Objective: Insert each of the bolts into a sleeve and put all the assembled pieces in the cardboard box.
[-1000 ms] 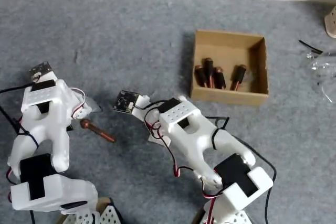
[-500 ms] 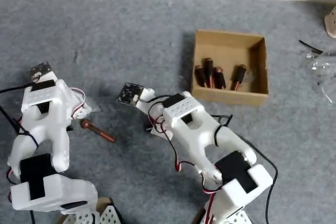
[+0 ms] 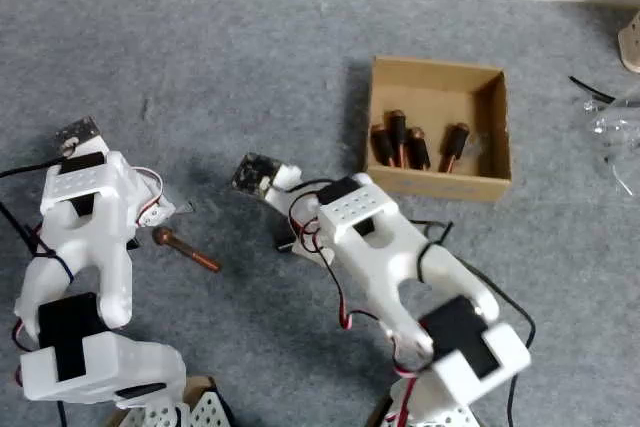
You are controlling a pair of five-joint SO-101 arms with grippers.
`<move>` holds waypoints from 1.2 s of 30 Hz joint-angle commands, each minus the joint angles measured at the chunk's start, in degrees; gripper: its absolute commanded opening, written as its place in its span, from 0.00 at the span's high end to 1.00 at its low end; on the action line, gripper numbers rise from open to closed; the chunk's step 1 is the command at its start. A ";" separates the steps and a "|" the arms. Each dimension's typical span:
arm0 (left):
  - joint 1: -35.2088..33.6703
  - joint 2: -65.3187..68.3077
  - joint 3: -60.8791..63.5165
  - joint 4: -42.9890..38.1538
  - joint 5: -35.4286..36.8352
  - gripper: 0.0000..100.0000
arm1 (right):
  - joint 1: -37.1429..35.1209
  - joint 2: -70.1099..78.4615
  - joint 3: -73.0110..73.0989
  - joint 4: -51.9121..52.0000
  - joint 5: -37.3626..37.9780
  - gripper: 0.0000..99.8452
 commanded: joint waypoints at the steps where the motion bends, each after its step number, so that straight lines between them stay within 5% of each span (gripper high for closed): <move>1: -0.66 -2.51 -1.10 -0.53 0.18 0.67 | 1.54 -6.02 -1.27 1.45 0.62 0.80; 13: -0.66 -2.51 -1.19 -0.53 0.18 0.67 | -5.93 3.74 -14.81 15.34 6.95 0.74; 36: -0.66 -2.51 -1.19 -0.53 0.18 0.67 | -7.60 21.49 -15.60 12.35 9.49 0.74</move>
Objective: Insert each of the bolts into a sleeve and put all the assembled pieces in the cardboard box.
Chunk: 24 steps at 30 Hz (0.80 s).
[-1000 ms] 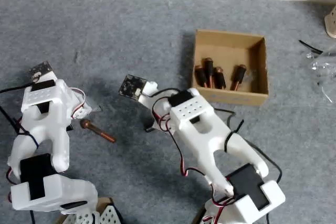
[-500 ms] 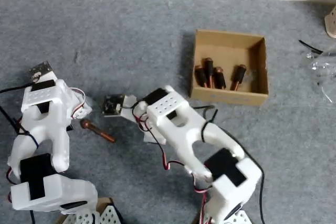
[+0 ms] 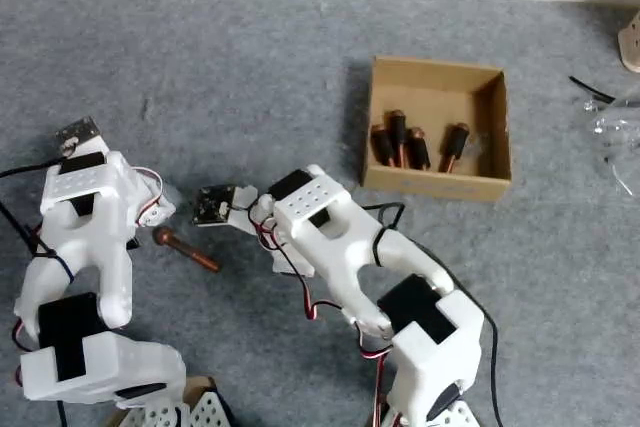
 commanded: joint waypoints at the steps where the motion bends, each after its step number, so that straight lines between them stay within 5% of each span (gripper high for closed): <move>1: -0.66 -2.51 -1.19 -0.53 0.18 0.67 | -0.40 1.89 -0.40 -2.07 0.44 0.76; 6: -0.75 -2.51 -1.19 -0.53 0.18 0.67 | -0.31 1.98 -0.48 -3.12 0.09 1.00; 24: -0.75 -2.51 -1.19 -0.53 0.18 0.67 | 12.26 -7.52 -1.27 -4.53 -0.79 1.00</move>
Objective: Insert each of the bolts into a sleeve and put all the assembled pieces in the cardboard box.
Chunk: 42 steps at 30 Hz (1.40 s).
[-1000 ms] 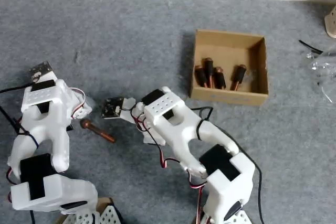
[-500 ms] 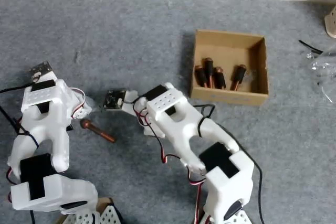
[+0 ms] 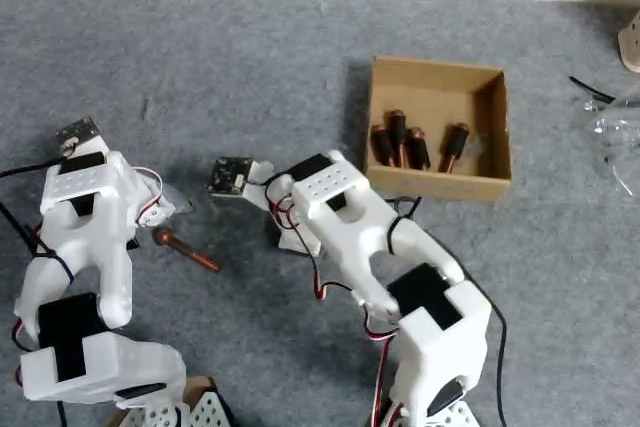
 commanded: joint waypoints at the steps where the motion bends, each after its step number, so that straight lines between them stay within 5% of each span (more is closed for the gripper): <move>1: -0.75 -2.51 -1.19 -0.53 0.18 0.67 | 5.32 -6.81 -0.84 -0.40 -0.70 1.00; 11: -0.75 -2.51 -1.19 -0.53 0.18 0.67 | 12.44 -17.71 7.34 -0.66 -12.75 1.00; 20: -0.66 -2.51 -1.10 -1.93 0.18 0.68 | 26.86 -22.29 23.69 -7.34 -21.80 1.00; 28: -0.66 -2.51 -0.84 -1.76 0.18 0.67 | 26.77 -22.37 29.93 -10.51 -21.63 0.89; 42: -0.66 -2.51 -0.84 -1.76 0.09 0.67 | 22.46 -22.29 30.11 -18.59 -21.63 0.88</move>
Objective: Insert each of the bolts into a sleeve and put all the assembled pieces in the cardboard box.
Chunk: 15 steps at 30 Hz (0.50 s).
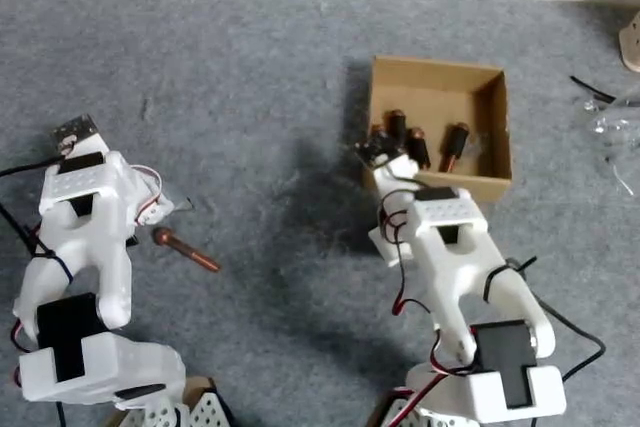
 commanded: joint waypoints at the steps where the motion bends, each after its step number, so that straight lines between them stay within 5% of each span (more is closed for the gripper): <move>1: -0.66 -2.51 -0.84 -0.35 0.09 0.67 | -1.45 -0.22 -0.04 -5.14 -0.53 0.88; 15: -0.66 -2.51 -0.92 -0.35 0.09 0.67 | -1.54 -0.22 -0.04 -15.52 -0.53 0.88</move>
